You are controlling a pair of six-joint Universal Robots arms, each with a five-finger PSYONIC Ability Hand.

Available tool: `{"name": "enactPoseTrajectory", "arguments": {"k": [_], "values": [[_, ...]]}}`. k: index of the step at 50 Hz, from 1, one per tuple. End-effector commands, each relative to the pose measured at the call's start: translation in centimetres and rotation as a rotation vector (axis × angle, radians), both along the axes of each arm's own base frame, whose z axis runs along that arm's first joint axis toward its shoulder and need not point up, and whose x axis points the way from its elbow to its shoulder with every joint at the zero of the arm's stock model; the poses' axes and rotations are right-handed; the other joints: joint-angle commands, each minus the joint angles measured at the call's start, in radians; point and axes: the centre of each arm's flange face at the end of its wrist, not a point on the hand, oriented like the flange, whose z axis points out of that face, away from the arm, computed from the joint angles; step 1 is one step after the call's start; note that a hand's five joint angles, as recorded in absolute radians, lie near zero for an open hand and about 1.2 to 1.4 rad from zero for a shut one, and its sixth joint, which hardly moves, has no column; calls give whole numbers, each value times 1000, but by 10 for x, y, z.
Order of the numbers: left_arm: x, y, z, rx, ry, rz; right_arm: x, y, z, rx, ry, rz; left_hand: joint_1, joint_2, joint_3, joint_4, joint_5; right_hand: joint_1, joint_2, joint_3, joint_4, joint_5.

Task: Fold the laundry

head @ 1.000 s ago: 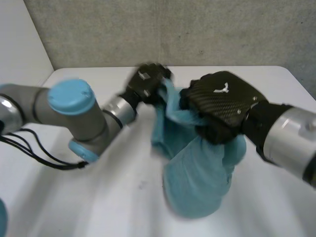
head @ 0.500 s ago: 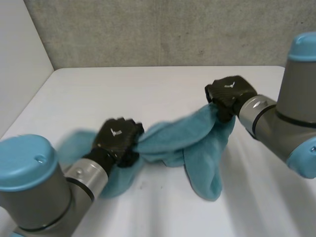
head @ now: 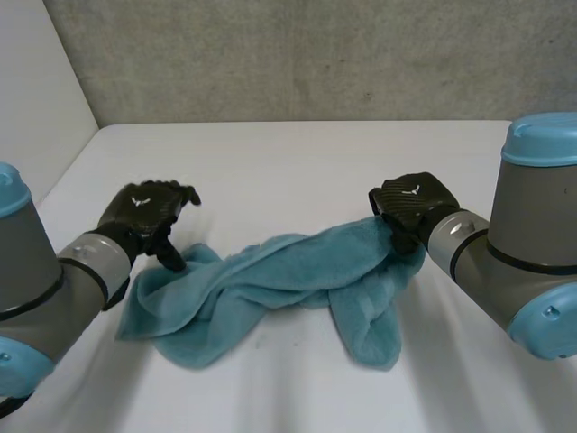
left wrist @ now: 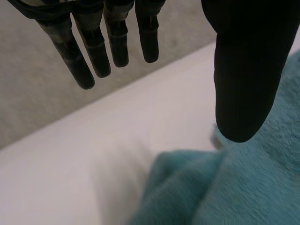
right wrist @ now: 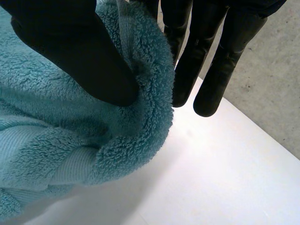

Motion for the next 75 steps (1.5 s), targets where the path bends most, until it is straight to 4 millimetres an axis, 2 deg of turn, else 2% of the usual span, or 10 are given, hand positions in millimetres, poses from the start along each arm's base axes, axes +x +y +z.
{"name": "enactPoseTrajectory", "arguments": {"k": [1,21,33,36,41,45,49,61,68,75], "values": [[6,23,-18,203,-47,-26,0,1,-3,7,6,-2,80,76,76,75,71,409,217,205,203,227],[15,22,-57,164,-85,86,3,0,-20,47,26,4,297,293,293,292,288,409,217,205,203,227],[4,-6,-51,37,-54,76,11,-24,-17,-39,91,29,1007,1003,1003,1002,998,409,217,205,203,227],[-8,-43,-3,-165,14,82,15,-39,-8,-107,106,22,1007,1003,1003,1002,998,409,217,205,203,227],[-22,-89,113,-551,93,96,22,-93,121,-578,-72,-171,1007,1003,1003,1002,998,409,217,205,203,227],[-21,-100,181,-778,144,133,24,-98,175,-812,-224,-208,1007,1003,1003,1002,998,409,217,205,203,227],[-15,-102,200,-859,171,169,14,-70,218,-958,-318,-204,1007,1003,1003,1002,998,409,217,205,203,227],[-5,-90,99,-585,63,154,4,-29,91,-596,-114,-51,1007,1003,1003,1002,998,409,217,205,203,227],[1,-58,-13,-263,-64,97,-6,-7,8,-361,4,-18,1007,1003,1003,1002,998,409,217,205,203,227],[11,-47,-56,-138,-147,77,-19,-17,-56,-185,99,-49,923,920,919,918,914,409,217,205,203,227]]}}
